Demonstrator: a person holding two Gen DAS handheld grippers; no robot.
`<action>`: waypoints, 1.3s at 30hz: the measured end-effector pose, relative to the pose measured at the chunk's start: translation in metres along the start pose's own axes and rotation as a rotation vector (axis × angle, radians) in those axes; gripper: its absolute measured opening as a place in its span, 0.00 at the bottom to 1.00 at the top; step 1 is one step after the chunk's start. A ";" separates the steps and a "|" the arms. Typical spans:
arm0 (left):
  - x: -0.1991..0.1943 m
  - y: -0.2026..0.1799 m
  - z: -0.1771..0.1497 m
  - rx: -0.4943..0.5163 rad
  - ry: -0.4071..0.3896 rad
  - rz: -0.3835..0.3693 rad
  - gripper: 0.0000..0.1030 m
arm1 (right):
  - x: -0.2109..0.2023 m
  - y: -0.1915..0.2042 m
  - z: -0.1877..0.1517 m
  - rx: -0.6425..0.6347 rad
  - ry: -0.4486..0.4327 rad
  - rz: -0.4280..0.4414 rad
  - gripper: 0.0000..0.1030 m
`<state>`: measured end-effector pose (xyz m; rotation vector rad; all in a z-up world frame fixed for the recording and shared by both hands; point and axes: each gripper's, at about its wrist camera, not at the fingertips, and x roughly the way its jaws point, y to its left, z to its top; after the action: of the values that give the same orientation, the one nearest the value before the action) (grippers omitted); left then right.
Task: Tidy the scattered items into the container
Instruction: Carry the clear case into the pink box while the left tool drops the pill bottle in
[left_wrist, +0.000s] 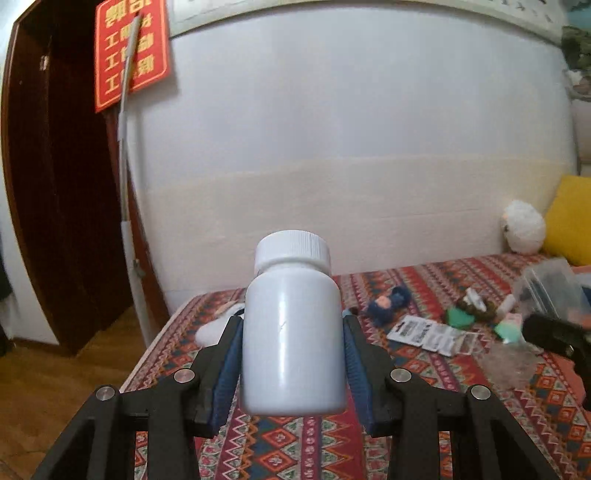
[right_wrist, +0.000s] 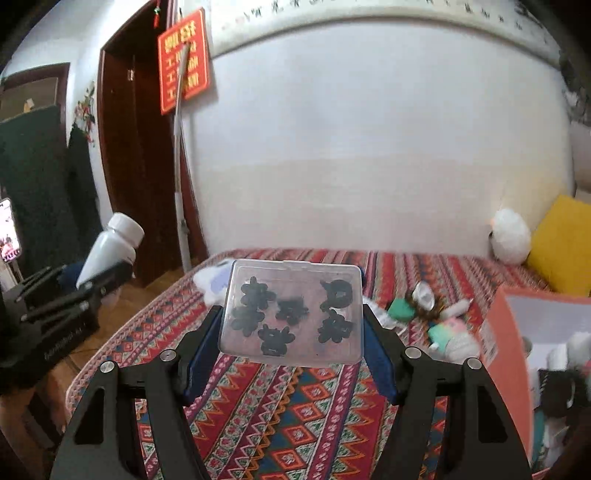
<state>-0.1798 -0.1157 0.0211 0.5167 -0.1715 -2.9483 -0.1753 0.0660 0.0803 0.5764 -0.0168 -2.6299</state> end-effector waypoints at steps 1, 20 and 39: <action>-0.004 -0.003 0.001 0.007 -0.002 -0.005 0.44 | -0.005 0.000 0.002 -0.003 -0.013 -0.005 0.71; -0.026 -0.133 0.039 0.070 -0.031 -0.348 0.44 | -0.101 -0.133 0.016 0.174 -0.198 -0.263 0.71; 0.018 -0.351 0.054 0.219 0.044 -0.630 0.88 | -0.126 -0.314 -0.025 0.475 -0.101 -0.501 0.93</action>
<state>-0.2575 0.2310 0.0174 0.7882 -0.3957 -3.5443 -0.1957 0.4049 0.0744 0.6671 -0.6171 -3.1602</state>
